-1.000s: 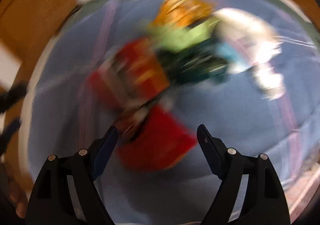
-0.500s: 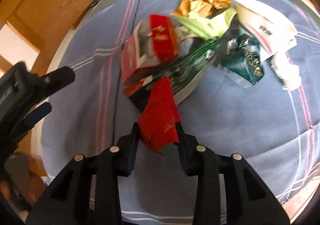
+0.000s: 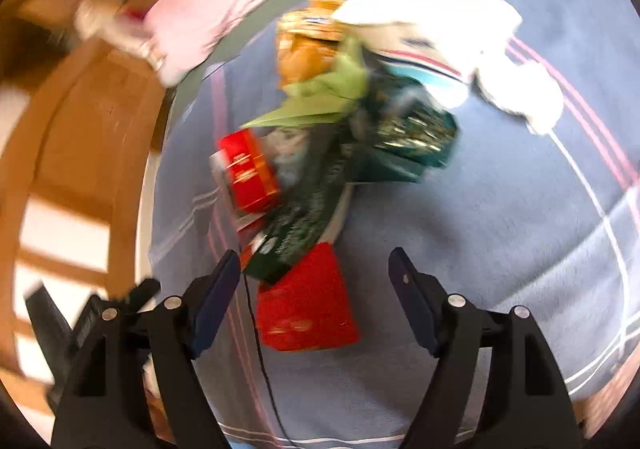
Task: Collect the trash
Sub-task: 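Reach the left tool toward the red cigarette box while the right tool approaches the red packet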
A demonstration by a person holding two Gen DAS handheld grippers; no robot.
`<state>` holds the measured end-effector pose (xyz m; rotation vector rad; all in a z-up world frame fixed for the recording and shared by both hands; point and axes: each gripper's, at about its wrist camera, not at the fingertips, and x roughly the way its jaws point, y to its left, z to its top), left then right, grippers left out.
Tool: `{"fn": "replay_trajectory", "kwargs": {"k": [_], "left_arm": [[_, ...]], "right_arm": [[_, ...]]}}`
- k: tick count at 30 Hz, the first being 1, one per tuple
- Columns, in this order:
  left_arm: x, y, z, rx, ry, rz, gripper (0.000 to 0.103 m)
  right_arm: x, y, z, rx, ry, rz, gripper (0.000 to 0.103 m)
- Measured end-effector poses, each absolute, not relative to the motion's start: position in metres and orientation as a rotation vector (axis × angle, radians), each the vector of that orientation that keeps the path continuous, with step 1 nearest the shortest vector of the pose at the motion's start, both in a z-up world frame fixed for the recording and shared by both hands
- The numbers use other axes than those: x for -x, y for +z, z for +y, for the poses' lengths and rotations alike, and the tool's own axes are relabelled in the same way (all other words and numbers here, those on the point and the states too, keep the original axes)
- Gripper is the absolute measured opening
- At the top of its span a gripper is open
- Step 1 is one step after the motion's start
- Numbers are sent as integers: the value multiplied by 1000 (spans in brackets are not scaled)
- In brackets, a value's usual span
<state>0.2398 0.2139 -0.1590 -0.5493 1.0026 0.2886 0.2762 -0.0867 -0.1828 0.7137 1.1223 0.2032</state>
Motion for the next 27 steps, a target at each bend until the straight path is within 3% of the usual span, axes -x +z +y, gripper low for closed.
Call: {"fn": "replay_trajectory", "kwargs": {"k": [9, 13, 15, 16, 18, 21, 27], "left_arm": [[-241, -164, 207, 544, 270, 1028, 97], [-239, -159, 206, 512, 309, 1006, 97], [-239, -154, 205, 482, 326, 979, 97], [-238, -152, 205, 474, 329, 969, 97], [-239, -147, 205, 463, 326, 942, 97], [-244, -141, 204, 445, 317, 897, 97], [-279, -129, 186, 283, 174, 836, 99]], "right_arm": [[-266, -195, -85, -695, 108, 1162, 75], [-272, -197, -33, -390, 164, 1239, 74], [-270, -191, -19, -313, 211, 1208, 46], [-268, -187, -12, -262, 232, 1189, 39], [-266, -188, -5, -233, 254, 1193, 14], [-270, -191, -8, -286, 297, 1211, 5], [-253, -180, -59, -444, 192, 1116, 5]]}}
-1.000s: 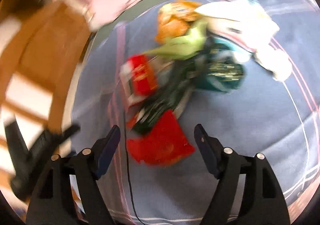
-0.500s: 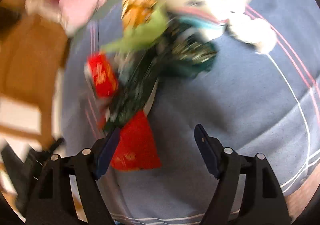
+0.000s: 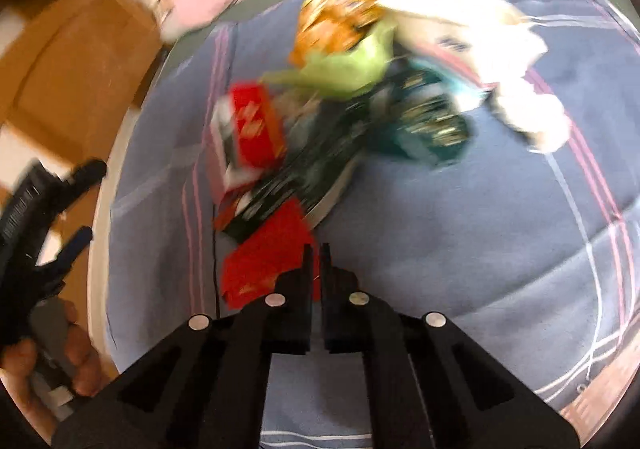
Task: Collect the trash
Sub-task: 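Reach the left tool toward the red cigarette box while the right tool approaches the red packet, then close the left tool on the red cigarette box and lift it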
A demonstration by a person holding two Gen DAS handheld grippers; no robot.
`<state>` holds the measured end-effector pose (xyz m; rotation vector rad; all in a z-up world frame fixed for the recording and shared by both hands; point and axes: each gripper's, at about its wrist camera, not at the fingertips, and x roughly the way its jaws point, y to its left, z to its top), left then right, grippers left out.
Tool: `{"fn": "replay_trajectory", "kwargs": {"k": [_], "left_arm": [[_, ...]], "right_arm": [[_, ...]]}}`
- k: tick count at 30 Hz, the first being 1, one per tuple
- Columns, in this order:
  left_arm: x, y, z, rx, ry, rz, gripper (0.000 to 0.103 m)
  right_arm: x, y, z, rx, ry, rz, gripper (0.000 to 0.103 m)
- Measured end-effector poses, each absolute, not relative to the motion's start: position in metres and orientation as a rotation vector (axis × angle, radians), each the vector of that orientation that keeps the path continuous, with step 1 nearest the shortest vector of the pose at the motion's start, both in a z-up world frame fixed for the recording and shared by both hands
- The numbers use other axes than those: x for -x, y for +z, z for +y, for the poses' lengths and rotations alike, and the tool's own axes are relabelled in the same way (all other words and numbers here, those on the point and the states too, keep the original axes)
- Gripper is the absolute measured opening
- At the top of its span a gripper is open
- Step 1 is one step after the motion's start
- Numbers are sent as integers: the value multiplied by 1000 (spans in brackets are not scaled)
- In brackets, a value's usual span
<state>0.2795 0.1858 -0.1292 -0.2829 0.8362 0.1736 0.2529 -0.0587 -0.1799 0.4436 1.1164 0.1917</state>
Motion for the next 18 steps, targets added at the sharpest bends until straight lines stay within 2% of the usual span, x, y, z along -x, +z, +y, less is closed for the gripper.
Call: {"fn": "replay_trajectory", "kwargs": {"k": [5, 12, 18], "left_arm": [[-296, -142, 162, 151, 23, 852, 99], [-303, -147, 137, 208, -259, 825, 99], [-317, -161, 114, 187, -322, 846, 99]], "right_arm": [[-246, -178, -93, -566, 45, 1038, 5], [-249, -190, -108, -703, -6, 1073, 6], [-243, -190, -108, -692, -5, 1087, 18]]}}
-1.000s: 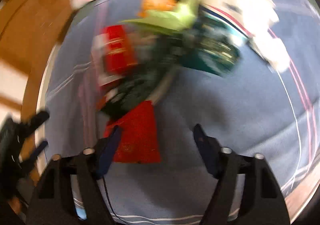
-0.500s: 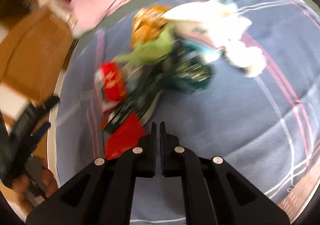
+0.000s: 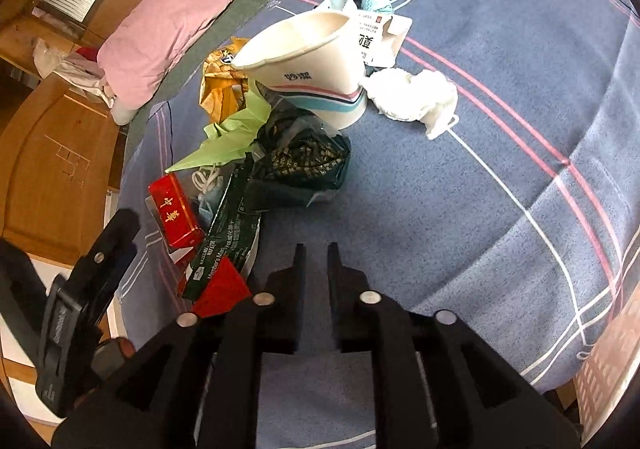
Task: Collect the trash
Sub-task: 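Close the left tool on the red cigarette box and lift it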
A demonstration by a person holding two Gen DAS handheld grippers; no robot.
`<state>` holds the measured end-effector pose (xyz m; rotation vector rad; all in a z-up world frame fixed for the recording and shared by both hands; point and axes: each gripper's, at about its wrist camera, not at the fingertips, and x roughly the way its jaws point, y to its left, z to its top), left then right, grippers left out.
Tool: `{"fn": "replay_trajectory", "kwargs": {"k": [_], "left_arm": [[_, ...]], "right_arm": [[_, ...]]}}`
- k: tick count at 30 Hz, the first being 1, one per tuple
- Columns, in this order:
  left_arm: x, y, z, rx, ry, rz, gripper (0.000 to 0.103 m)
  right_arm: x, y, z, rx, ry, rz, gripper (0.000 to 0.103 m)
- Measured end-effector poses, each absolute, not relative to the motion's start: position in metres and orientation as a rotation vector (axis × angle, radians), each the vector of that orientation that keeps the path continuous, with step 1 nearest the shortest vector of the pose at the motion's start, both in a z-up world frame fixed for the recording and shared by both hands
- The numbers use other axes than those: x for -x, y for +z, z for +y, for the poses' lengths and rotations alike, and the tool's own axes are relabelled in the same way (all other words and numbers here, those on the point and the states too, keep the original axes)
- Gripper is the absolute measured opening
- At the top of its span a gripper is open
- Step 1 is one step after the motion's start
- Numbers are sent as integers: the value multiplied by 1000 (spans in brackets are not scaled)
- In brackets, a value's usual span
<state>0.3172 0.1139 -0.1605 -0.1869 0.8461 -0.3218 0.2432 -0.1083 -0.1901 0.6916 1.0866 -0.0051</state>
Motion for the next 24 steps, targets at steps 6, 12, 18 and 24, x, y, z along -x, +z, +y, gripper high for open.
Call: {"fn": "replay_trajectory", "kwargs": {"k": [6, 12, 18, 24], "left_arm": [[-335, -198, 130, 386, -274, 1038, 99], [-333, -212, 150, 552, -282, 1063, 91], [-333, -214, 161, 629, -281, 1061, 88], [-332, -211, 176, 737, -280, 1042, 88]], "right_arm": [[-244, -193, -106, -687, -2, 1107, 27], [-245, -193, -103, -671, 2, 1112, 27], [-247, -193, -101, -664, -2, 1114, 27], [-248, -194, -100, -656, 1, 1123, 29]]}}
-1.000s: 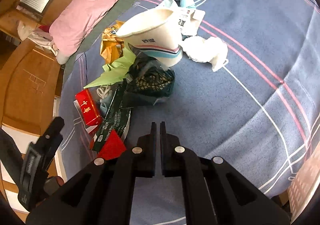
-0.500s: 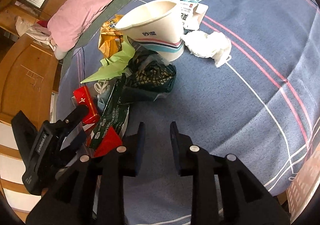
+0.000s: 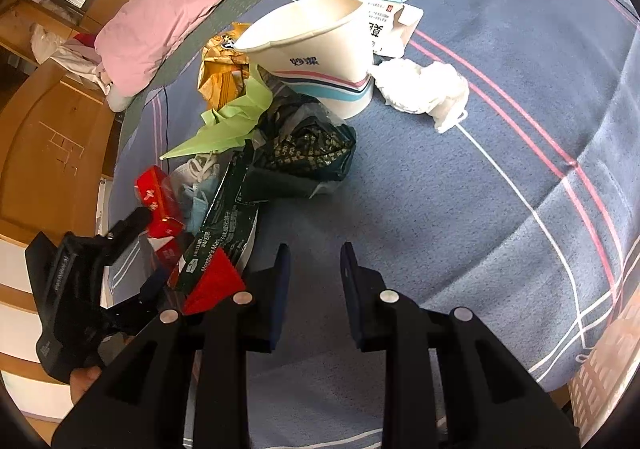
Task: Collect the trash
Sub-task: 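Close the left tool on the red cigarette box and lift it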
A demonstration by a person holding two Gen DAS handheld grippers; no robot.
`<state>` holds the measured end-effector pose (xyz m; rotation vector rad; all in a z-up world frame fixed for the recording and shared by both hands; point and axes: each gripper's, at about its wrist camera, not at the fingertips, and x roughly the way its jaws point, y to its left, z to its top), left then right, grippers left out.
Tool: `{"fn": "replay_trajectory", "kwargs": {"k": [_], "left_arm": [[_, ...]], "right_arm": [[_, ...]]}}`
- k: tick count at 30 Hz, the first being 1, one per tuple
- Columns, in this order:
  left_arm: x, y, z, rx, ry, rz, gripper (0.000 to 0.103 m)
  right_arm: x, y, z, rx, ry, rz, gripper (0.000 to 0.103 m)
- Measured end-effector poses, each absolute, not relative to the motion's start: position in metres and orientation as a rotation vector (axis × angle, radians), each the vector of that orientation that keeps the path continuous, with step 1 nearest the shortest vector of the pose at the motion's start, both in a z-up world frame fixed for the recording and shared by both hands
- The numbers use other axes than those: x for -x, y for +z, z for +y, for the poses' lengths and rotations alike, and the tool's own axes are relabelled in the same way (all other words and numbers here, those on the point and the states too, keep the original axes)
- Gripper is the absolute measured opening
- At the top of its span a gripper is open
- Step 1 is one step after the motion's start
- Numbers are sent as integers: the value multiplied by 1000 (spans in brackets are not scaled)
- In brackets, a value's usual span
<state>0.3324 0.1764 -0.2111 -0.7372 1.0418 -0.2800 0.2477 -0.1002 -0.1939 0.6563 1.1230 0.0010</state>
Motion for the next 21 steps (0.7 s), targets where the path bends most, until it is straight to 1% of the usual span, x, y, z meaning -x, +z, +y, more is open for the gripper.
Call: {"fn": "replay_trajectory", "kwargs": {"k": [2, 3, 7, 14, 21], "left_arm": [[-332, -210, 180, 768, -277, 1030, 89], [-332, -211, 183, 784, -266, 1024, 89], [-333, -213, 186, 813, -248, 1030, 90], [-336, -215, 182, 786, -239, 1053, 91], [-341, -216, 174, 641, -155, 1059, 91]], "right_arm": [[-248, -194, -100, -657, 1, 1125, 34], [-248, -194, -101, -657, 0, 1124, 35], [-249, -195, -101, -655, 3, 1126, 36], [-250, -196, -101, -657, 8, 1133, 36], [-249, -196, -100, -650, 12, 1139, 36]]}}
